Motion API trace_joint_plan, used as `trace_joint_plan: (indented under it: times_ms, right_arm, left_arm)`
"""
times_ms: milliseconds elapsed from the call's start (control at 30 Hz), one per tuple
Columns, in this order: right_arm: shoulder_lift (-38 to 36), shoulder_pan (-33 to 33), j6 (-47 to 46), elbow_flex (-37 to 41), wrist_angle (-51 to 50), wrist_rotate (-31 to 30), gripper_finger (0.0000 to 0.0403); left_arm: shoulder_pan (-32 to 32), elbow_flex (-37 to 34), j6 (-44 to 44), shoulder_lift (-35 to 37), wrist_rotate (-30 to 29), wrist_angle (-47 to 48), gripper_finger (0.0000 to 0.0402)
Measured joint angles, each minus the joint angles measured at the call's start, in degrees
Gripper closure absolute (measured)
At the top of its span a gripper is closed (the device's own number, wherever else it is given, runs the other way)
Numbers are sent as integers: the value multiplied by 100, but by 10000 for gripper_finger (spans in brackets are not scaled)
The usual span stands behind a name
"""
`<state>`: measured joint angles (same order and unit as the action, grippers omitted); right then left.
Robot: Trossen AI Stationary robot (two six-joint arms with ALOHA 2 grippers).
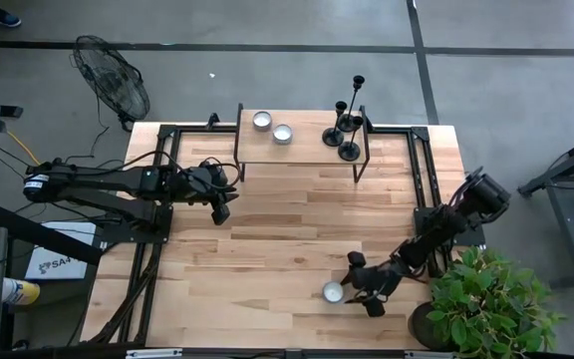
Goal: Pick & Place candle stick holders
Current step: Put the blue scented candle on the shelf
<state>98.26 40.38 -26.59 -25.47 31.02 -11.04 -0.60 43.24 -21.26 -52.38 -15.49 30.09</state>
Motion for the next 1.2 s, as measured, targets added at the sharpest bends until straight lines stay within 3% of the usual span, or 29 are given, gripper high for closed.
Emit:
trace_joint_plan:
  times_ms: [333, 800, 1200]
  right_arm:
    - [46, -33, 450, 6, -5, -249, 154]
    - [50, -528, 748, 2, 46, 157, 154]
    - [69, -621, 135, 16, 474, 64, 154]
  left_arm:
    - [-11, 0, 16, 0, -9, 0, 312]
    - [-11, 2, 17, 0, -15, 0, 312]
    - [-11, 2, 20, 0, -20, 0, 312]
